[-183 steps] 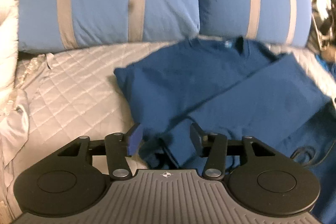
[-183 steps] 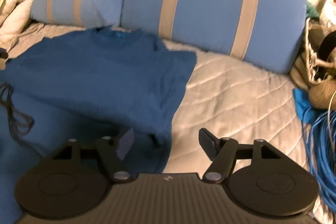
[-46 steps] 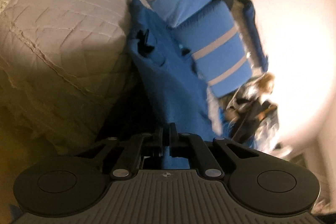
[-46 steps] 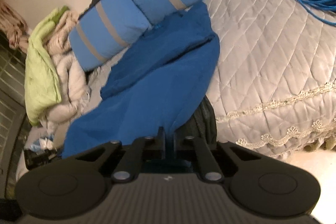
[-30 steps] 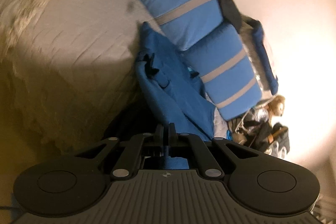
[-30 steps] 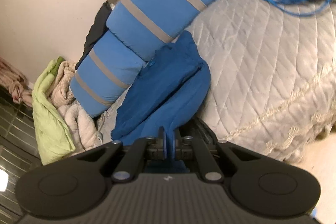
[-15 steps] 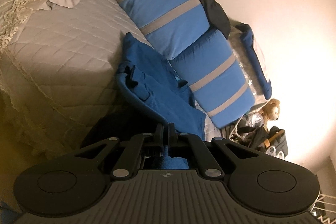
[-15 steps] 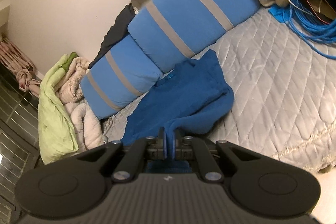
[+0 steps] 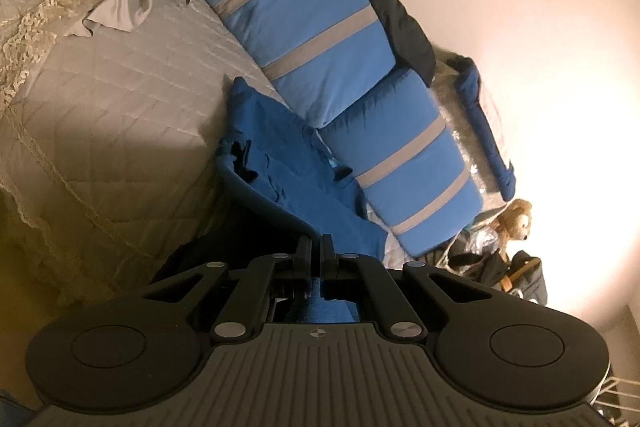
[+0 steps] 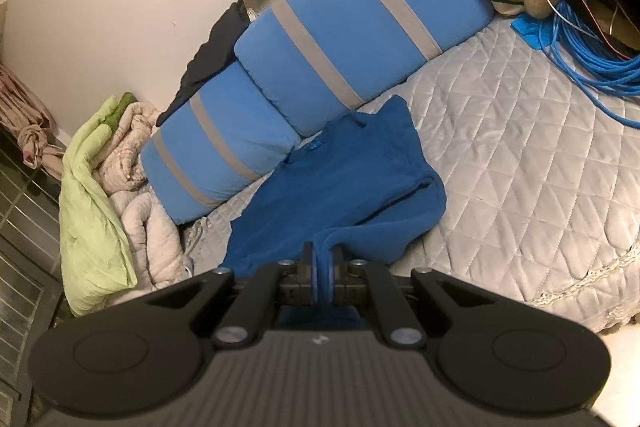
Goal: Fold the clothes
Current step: 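Lift the hem with both tools and fold it toward the collar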
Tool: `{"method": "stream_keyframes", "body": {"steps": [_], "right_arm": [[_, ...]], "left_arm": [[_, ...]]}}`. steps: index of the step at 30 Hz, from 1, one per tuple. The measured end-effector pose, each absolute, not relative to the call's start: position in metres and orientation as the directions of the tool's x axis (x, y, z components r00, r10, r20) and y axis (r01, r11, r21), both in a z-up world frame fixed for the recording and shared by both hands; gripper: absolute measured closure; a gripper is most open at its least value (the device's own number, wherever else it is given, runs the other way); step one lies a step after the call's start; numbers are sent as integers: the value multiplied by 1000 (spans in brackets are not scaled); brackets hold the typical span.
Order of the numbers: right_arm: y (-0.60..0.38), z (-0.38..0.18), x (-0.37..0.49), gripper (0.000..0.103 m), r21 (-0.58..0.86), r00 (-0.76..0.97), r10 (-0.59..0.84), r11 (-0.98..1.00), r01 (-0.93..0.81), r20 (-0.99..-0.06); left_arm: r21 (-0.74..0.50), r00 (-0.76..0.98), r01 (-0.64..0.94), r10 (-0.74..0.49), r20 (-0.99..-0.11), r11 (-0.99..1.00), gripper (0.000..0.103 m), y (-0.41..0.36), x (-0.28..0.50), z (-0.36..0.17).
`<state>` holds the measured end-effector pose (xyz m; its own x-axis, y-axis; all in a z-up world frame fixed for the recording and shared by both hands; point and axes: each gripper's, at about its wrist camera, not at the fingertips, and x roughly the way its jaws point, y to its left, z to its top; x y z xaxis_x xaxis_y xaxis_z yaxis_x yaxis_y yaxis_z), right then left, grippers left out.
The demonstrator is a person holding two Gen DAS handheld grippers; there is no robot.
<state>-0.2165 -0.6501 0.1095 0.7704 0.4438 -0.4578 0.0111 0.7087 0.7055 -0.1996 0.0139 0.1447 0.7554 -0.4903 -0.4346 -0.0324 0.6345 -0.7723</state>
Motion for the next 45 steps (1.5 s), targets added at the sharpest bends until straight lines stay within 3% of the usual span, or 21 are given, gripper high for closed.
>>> {"method": "stream_keyframes", "body": {"steps": [16, 21, 34, 45], "right_arm": [[-669, 132, -247, 98, 765, 807, 470, 643, -34, -358], [-673, 148, -261, 98, 773, 805, 482, 632, -45, -347], [-646, 156, -192, 98, 639, 802, 454, 760, -120, -388], [-657, 144, -133, 98, 638, 821, 411, 767, -75, -397]], "left_arm": [[-786, 812, 5, -462, -358, 618, 100, 19, -228, 175], [-743, 816, 19, -440, -376, 669, 100, 17, -238, 197], [-660, 801, 57, -429, -418, 749, 100, 17, -151, 175], [-615, 796, 103, -435, -421, 782, 100, 12, -104, 175]]}}
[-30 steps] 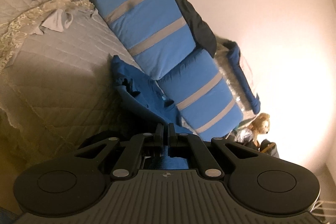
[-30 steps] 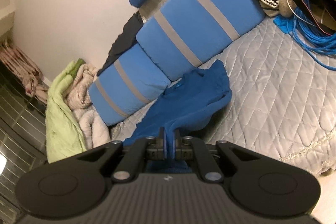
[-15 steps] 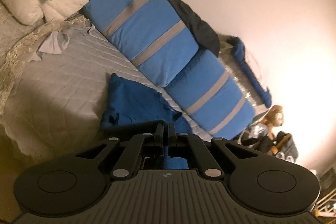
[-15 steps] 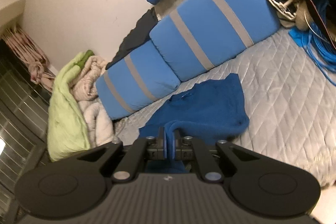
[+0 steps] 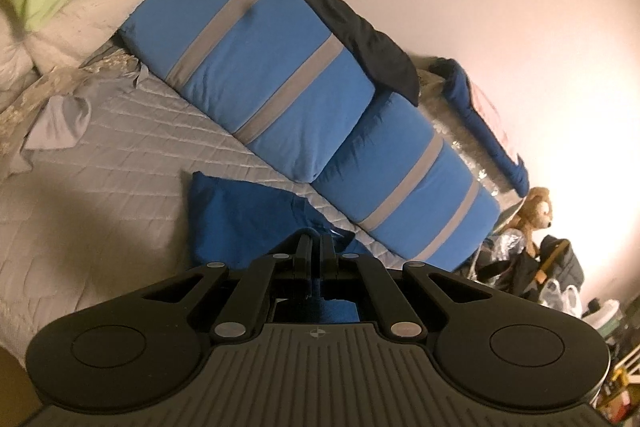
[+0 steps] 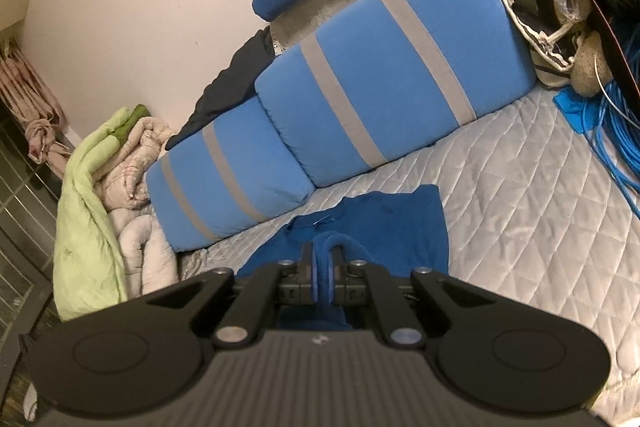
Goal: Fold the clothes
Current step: 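Lift the hem with both tools and fold it toward the collar, then lay the folded hem on the collar and open both tools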
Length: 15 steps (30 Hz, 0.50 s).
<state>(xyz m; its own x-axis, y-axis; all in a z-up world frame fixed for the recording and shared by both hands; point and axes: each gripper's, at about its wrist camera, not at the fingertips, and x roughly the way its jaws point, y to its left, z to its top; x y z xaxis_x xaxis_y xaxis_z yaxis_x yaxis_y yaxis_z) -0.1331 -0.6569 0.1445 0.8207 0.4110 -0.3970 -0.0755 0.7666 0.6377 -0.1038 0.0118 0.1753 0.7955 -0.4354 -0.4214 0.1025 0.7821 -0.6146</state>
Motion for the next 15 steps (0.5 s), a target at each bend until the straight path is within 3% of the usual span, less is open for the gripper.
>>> {"method": "stream_keyframes", "body": {"steps": [15], "right_arm": [[-658, 118, -70, 98, 639, 820, 392, 768, -42, -416]], "left_arm": [[-587, 792, 60, -396, -464, 807, 100, 7, -35, 162]]}}
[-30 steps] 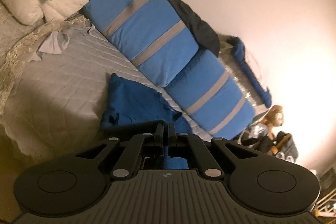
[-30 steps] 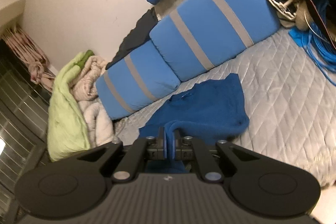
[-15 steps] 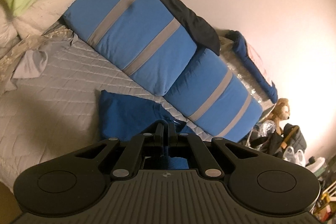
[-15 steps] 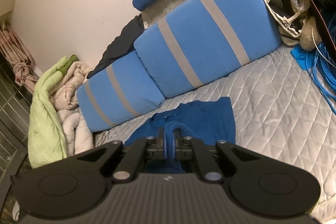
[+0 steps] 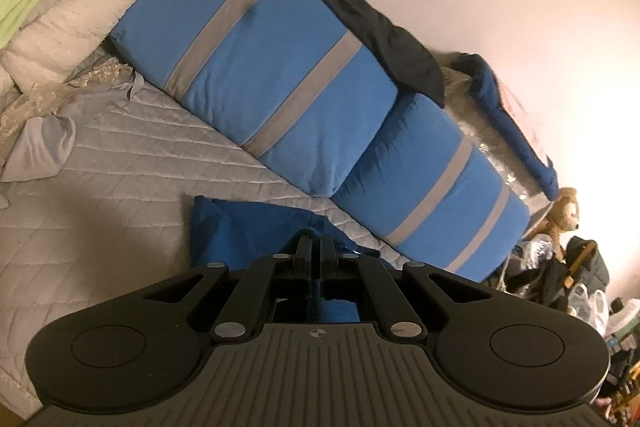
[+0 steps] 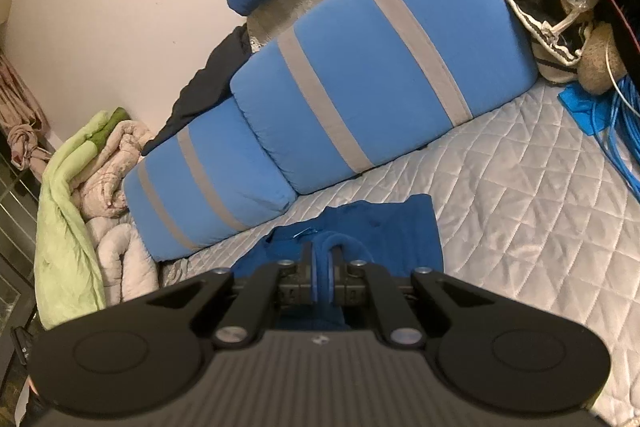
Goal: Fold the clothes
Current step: 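Lay the folded hem on the collar and open both tools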
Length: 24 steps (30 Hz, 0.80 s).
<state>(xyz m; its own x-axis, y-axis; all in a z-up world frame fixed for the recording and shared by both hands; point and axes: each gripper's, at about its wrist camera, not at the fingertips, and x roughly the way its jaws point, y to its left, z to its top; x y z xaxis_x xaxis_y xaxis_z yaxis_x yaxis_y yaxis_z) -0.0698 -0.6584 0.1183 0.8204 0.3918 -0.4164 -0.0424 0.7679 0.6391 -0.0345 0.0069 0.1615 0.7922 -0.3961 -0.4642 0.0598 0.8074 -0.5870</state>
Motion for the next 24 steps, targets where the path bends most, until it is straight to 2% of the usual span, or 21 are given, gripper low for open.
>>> {"method": "stream_keyframes", "body": {"steps": [13, 24], "right_arm": [[-651, 74, 2, 98, 633, 787, 384, 774, 11, -483], [-650, 35, 51, 98, 603, 761, 351, 795, 66, -546]], "left_arm": [[-581, 722, -77, -356, -594, 811, 100, 7, 32, 111], [-548, 673, -125, -336, -659, 827, 100, -2, 73, 82]]}}
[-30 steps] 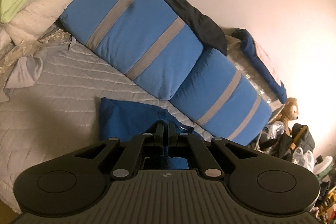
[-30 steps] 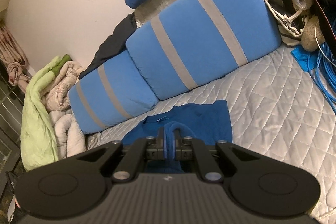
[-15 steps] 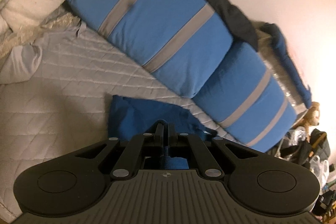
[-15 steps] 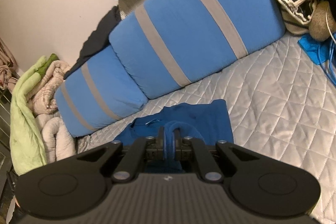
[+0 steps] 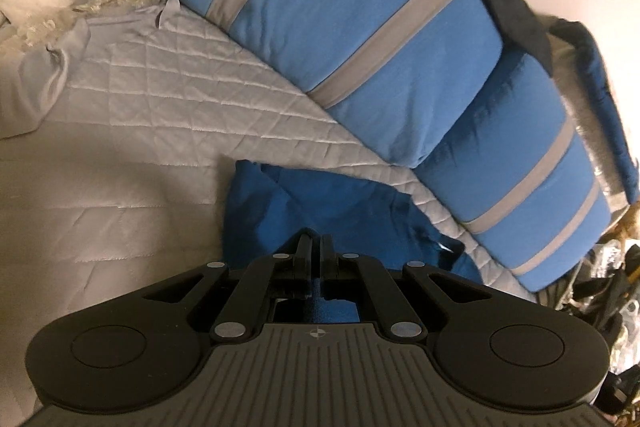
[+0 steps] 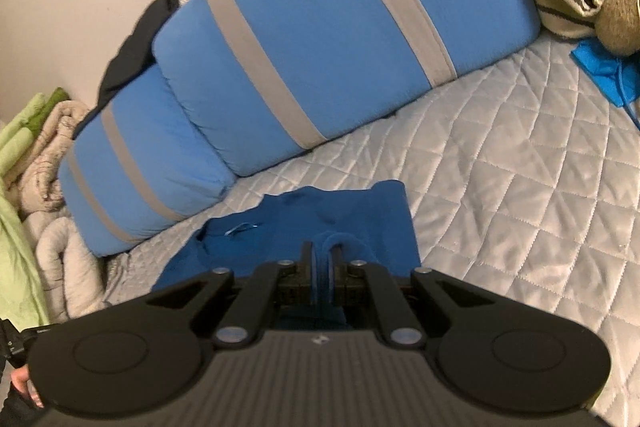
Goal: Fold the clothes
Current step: 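Lay the folded hem on the collar and open both tools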
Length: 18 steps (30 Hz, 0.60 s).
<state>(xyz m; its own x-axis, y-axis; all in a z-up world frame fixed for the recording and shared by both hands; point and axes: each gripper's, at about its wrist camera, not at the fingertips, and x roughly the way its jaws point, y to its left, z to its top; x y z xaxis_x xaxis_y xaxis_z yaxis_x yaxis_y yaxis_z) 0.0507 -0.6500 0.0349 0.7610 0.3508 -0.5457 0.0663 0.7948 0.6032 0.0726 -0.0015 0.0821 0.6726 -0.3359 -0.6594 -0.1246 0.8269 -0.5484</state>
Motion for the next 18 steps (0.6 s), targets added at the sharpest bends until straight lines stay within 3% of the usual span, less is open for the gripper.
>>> {"method": "stream_keyframes", "body": {"steps": [14, 17, 18], "right_arm": [[-652, -12, 91, 97, 597, 730, 324, 789, 143, -602], [-653, -17, 94, 92, 600, 718, 334, 787, 145, -611], [-653, -18, 94, 87, 600, 715, 336, 786, 146, -614]], "left_arm": [[-523, 631, -182, -309, -711, 832, 98, -7, 103, 32], [-537, 629, -187, -320, -709, 822, 98, -5, 104, 26], [-542, 628, -189, -324, -708, 819, 97, -5, 104, 24]]}}
